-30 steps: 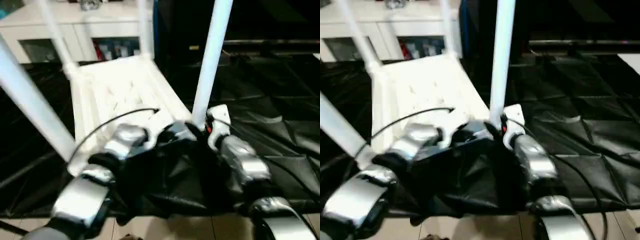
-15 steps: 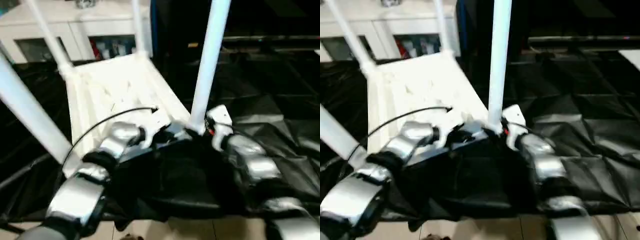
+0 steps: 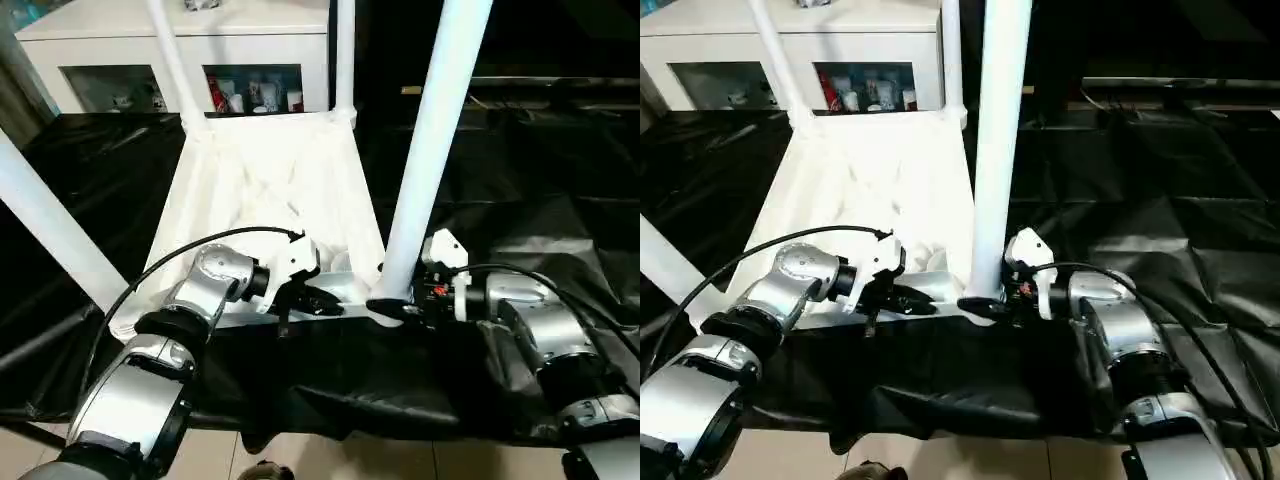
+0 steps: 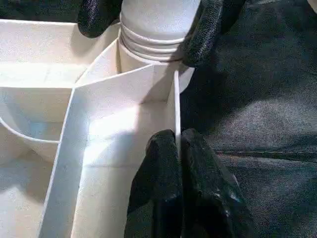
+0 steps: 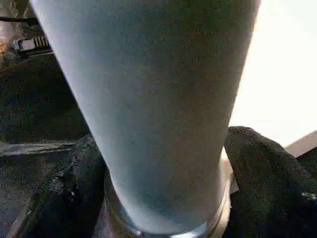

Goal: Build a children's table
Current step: Rotate leg to tighten

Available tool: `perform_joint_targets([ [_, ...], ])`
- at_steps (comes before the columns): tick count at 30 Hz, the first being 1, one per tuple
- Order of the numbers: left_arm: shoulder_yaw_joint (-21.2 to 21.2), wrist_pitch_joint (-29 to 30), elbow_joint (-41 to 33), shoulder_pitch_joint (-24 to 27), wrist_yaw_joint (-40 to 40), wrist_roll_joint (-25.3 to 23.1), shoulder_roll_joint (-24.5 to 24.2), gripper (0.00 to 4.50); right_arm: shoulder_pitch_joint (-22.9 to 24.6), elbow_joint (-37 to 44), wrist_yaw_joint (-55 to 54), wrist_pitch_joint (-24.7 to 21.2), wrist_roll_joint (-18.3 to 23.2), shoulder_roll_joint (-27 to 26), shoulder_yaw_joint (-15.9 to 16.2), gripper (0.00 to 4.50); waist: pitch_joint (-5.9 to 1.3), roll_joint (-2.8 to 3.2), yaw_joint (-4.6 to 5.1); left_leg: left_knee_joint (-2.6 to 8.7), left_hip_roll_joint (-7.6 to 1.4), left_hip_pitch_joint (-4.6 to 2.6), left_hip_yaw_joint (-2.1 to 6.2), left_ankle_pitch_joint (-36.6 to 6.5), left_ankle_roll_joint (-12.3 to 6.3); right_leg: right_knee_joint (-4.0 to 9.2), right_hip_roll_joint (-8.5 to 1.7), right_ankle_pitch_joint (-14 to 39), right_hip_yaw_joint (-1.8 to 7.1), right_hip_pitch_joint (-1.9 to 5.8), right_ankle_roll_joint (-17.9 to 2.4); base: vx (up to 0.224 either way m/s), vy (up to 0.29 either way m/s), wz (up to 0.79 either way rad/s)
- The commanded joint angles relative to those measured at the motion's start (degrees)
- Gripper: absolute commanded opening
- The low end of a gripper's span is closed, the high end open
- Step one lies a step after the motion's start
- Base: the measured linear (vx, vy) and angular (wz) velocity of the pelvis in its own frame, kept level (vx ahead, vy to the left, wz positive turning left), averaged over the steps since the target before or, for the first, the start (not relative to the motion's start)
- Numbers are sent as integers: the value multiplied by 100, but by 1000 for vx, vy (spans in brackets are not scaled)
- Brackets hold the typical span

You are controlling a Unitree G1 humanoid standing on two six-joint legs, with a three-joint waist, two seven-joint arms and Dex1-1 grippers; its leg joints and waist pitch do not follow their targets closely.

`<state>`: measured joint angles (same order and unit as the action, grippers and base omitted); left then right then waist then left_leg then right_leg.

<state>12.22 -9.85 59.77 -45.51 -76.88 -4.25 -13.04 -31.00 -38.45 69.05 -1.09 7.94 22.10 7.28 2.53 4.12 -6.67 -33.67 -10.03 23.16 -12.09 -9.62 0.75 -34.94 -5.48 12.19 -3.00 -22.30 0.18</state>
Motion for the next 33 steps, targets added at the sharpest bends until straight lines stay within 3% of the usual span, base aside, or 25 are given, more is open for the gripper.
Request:
perform_joint_targets([
  [1,-75,14,-209,34,-257,191,35,0,-24,-78,18,-74,35,-24,3,341,-370,-150,1,360,-385,-171,179,-1030,-604,353,-414,199,190,201,-1667,0,0,0],
  [6,-87,24,-288,109,-171,225,31,0,98,45,28,-160,119,-148,32,319,-362,-136,5,367,-391,-169,186,-1057,-619,366,-414,369,188,198,-1641,0,0,0],
  [7,-96,9,-287,115,-108,222,41,0,126,53,-22,-164,129,-177,19,298,-366,-129,8,367,-393,-171,188,-1051,-602,364,-412,387,190,193,-1630,0,0,0],
  [10,-130,-45,-212,78,246,168,104,0,152,-90,-541,-117,5,-300,-51,278,-358,-124,16,384,-399,-180,190,-1127,-531,371,-403,464,193,181,-1611,0,0,0],
  [13,-118,-87,-54,-19,833,-2,191,0,124,-434,-1484,-139,-214,-484,-181,275,-337,-121,77,431,-388,-191,199,-1390,-303,407,-399,869,196,166,-1529,0,0,0],
  [14,-114,-15,110,-130,1439,-143,316,0,126,-713,-2163,-194,-301,-654,-292,275,-333,-129,115,434,-381,-200,199,-1498,-217,423,-404,992,204,162,-1511,0,0,0],
  [16,-114,-15,110,-130,1439,-143,316,0,126,-713,-2163,-194,-301,-654,-292,274,-309,-123,145,463,-378,-212,213,-1683,-122,459,-411,1237,206,157,-1467,0,0,0],
  [17,-201,170,248,-269,2088,-152,593,0,121,-903,-2999,-310,-287,-959,-463,274,-303,-126,170,465,-372,-222,204,-1803,-64,484,-408,1407,226,149,-1393,0,0,0],
  [22,-199,455,452,-479,3192,-242,1133,0,-73,-1152,-4402,-408,-304,-1524,-688,273,-270,-108,242,517,-349,-276,252,-2230,194,565,-415,2066,251,119,-1169,0,0,0],
  [25,-183,468,498,-510,3385,-256,1268,0,-170,-1174,-4552,-407,-344,-1708,-643,273,-291,-99,254,522,-339,-264,249,-2162,124,575,-391,1792,255,121,-1104,0,0,0],
  [29,-172,382,543,-529,3375,-267,1346,0,-247,-1142,-4378,-276,-396,-1853,-505,273,-294,-111,253,502,-327,-234,228,-1993,-36,560,-393,1490,252,147,-1169,0,0,0],
  [30,-162,334,535,-522,3240,-254,1321,0,-240,-1069,-4220,-201,-361,-1835,-505,329,-291,-117,253,503,-329,-231,227,-1993,-60,568,-396,1533,252,149,-1166,0,0,0],
  [32,-147,266,505,-504,3028,-234,1263,0,-215,-953,-3935,-159,-303,-1773,-487,345,-294,-109,249,502,-333,-230,228,-1971,-79,569,-397,1553,251,150,-1162,0,0,0],
  [33,-126,143,444,-467,2554,-198,1118,0,-129,-621,-3276,-80,-220,-1525,-377,352,-301,-115,234,494,-331,-215,225,-1943,-123,563,-392,1508,244,177,-1144,0,0,0],
])
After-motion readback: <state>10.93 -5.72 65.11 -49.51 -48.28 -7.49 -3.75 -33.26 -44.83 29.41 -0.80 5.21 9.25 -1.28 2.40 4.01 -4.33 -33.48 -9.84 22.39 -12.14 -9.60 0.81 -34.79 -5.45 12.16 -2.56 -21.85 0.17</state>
